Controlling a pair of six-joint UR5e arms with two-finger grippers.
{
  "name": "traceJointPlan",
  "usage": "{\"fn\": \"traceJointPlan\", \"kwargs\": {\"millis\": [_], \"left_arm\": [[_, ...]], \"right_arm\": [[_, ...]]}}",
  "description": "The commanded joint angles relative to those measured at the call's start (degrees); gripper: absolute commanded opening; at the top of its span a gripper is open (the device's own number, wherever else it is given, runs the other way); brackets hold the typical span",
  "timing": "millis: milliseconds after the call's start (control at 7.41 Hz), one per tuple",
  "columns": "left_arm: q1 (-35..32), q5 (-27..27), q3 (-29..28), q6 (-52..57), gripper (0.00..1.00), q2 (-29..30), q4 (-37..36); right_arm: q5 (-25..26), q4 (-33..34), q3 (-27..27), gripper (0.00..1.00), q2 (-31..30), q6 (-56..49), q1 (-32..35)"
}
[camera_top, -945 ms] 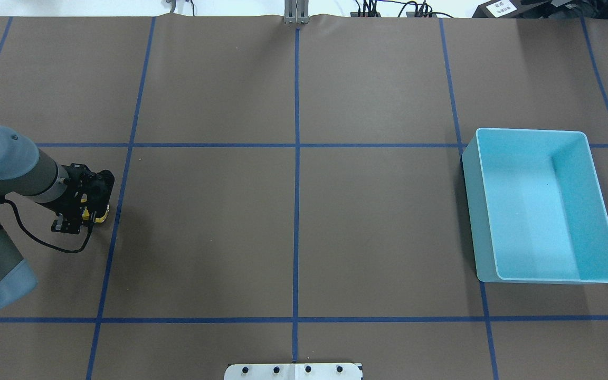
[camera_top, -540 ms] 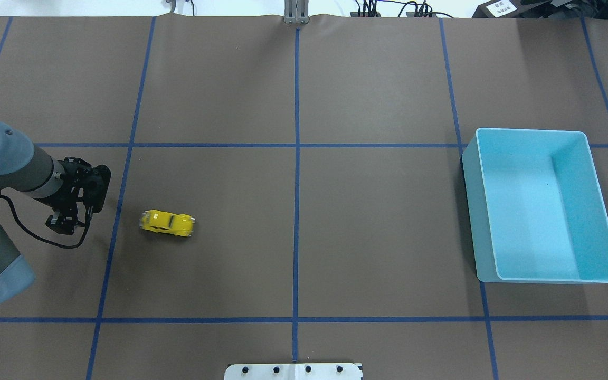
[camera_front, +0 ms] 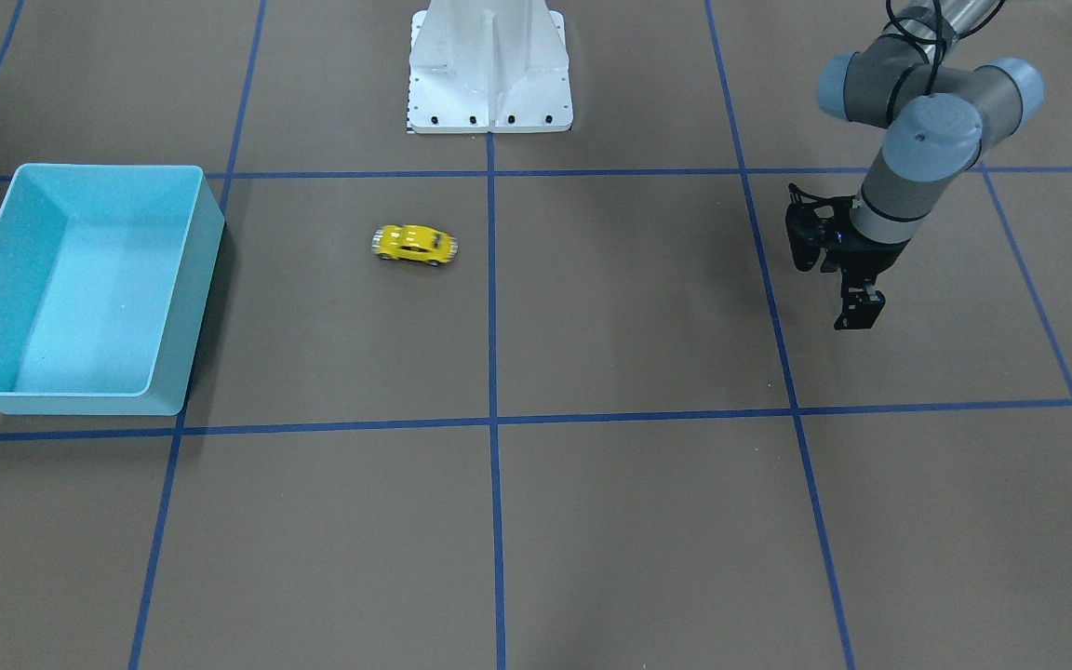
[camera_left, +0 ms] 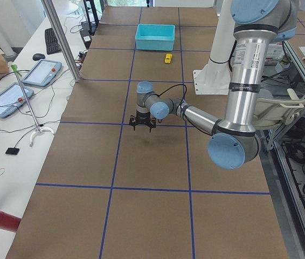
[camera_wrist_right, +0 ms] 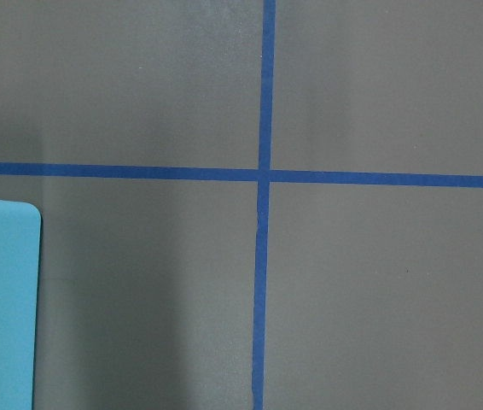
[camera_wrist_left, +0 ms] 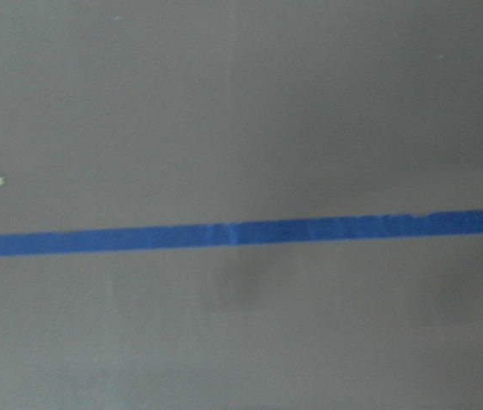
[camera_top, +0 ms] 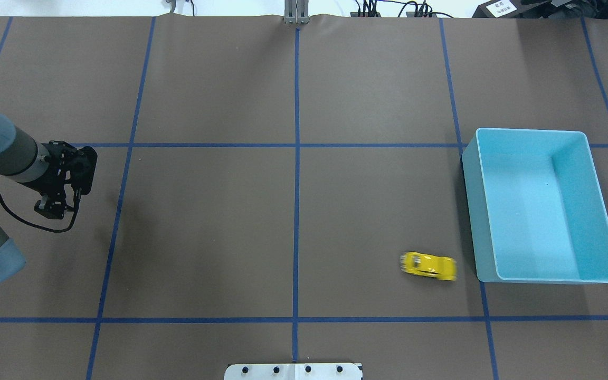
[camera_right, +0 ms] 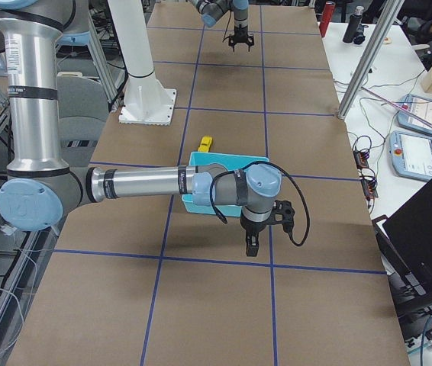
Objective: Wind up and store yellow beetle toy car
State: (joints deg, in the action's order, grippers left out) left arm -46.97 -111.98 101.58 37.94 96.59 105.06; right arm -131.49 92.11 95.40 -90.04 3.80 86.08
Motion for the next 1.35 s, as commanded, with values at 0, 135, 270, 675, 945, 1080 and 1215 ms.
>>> {"fn": "traceJointPlan", "kwargs": {"millis": [0,135,270,675,945,1080,1215], "left_arm": [[-4.3,-0.9,-0.1,-2.8,1.0,-0.4,-1.2],[-5.6,-2.4,-0.1,-7.9,1.0,-0.4,-2.1],[-7.2,-2.6,0.0,-13.1,1.0,-0.4,-2.4],[-17.3,-9.2,0.4,-35.2,1.0,-0.4,-7.0],[-25.7,-13.9,-0.1,-46.7,1.0,-1.5,-8.3],[-28.6,-18.1,-0.7,-46.9,1.0,-3.1,-8.2],[-31.9,-19.5,-1.5,-47.0,0.99,-4.1,-8.4]], "right_arm": [[0.2,0.1,0.0,0.99,0.4,0.1,0.0],[0.4,0.1,0.0,0.99,0.4,0.1,0.0],[0.4,0.1,-0.1,0.99,0.5,0.1,0.0],[0.4,7.2,0.0,0.99,9.7,4.1,-2.2],[0.4,17.0,3.9,0.99,16.4,4.7,-6.0],[0.1,21.6,7.7,0.99,19.0,5.1,-8.8],[0.5,22.2,13.7,0.99,19.1,7.5,-13.1]]}}
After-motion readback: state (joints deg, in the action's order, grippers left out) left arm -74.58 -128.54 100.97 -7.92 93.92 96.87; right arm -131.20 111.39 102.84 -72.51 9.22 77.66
